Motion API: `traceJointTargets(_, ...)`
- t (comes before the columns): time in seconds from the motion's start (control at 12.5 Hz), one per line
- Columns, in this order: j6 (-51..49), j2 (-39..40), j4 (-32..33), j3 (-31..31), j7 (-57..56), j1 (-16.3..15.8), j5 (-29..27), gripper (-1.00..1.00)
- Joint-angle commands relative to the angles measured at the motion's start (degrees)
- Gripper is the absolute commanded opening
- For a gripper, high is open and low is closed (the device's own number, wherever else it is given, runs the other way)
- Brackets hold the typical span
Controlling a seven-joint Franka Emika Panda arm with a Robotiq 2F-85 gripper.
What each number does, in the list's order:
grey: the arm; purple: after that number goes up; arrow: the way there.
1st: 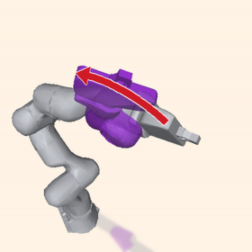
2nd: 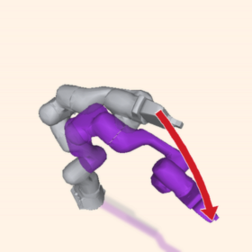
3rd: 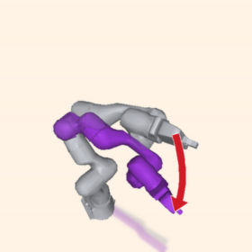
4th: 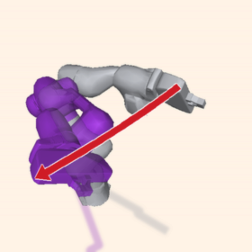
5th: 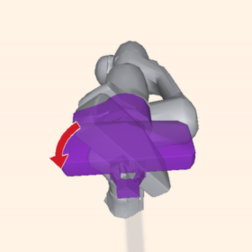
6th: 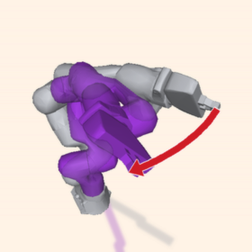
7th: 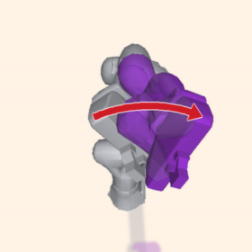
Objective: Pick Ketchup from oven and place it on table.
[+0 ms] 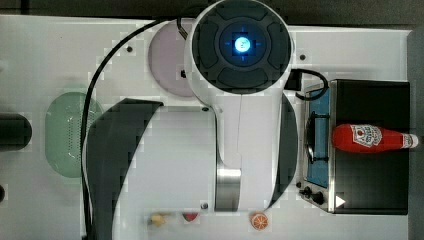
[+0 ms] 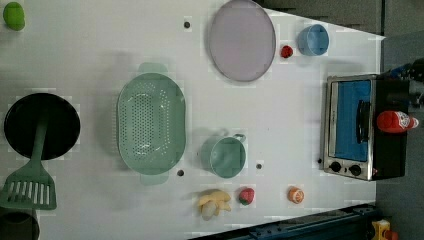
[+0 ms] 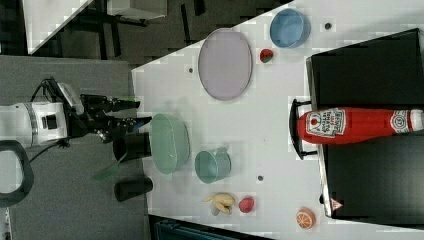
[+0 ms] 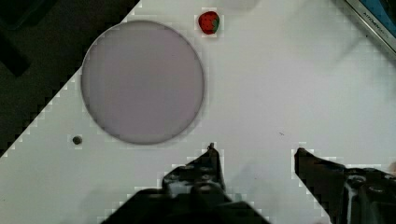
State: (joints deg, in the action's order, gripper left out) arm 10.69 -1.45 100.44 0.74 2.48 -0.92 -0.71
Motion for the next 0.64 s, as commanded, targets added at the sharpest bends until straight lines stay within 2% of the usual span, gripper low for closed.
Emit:
traceJointTargets(0.08,-10.5,-17.2,6.0,2.0,0.0,2.3,1.3,0.58)
traceJointTargets(0.24,-10.4,-17.2,6.0,2.1,0.0,2.4,1.3,0.99)
traceJointTargets(0.64,-6.0,-15.7,5.9,8.5,0.0,4.4,2.5,1.00)
